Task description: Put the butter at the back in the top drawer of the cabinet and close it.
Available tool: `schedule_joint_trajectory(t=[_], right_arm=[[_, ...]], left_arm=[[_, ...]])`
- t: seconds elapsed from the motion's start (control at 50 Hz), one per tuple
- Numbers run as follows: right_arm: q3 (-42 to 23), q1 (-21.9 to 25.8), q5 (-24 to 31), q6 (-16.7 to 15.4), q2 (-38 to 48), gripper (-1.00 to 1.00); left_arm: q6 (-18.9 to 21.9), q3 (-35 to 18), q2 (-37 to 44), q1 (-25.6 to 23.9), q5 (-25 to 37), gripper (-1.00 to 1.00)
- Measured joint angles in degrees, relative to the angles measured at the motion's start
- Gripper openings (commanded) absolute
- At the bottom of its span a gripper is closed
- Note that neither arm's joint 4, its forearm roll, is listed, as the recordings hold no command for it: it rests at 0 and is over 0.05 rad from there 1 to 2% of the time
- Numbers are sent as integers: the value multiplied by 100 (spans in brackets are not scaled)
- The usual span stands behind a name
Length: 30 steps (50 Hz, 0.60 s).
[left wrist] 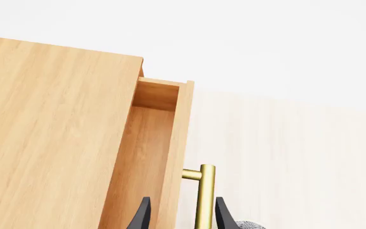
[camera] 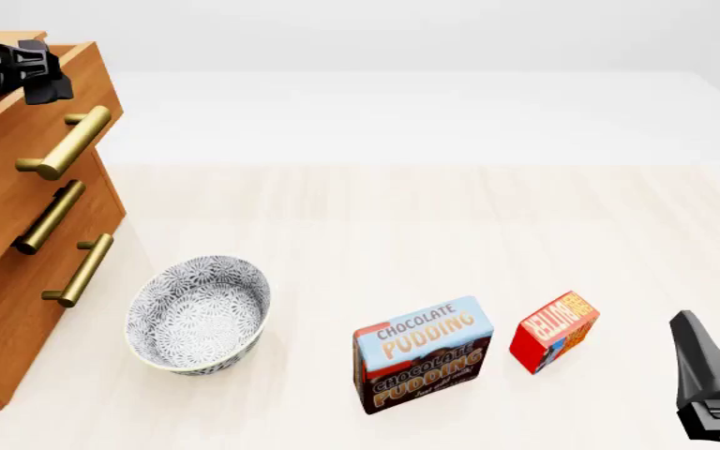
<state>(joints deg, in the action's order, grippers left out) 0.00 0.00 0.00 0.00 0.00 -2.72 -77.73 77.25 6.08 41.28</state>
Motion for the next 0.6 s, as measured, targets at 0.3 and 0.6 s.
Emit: schedule_joint_trajectory(t=[0.3, 0.6], right_arm=[[0, 0, 0, 0, 0, 100], [0, 0, 0, 0, 0, 100]], left_arm=[[3, 76, 78, 63, -85, 100], [2, 186, 196, 89, -185, 100]])
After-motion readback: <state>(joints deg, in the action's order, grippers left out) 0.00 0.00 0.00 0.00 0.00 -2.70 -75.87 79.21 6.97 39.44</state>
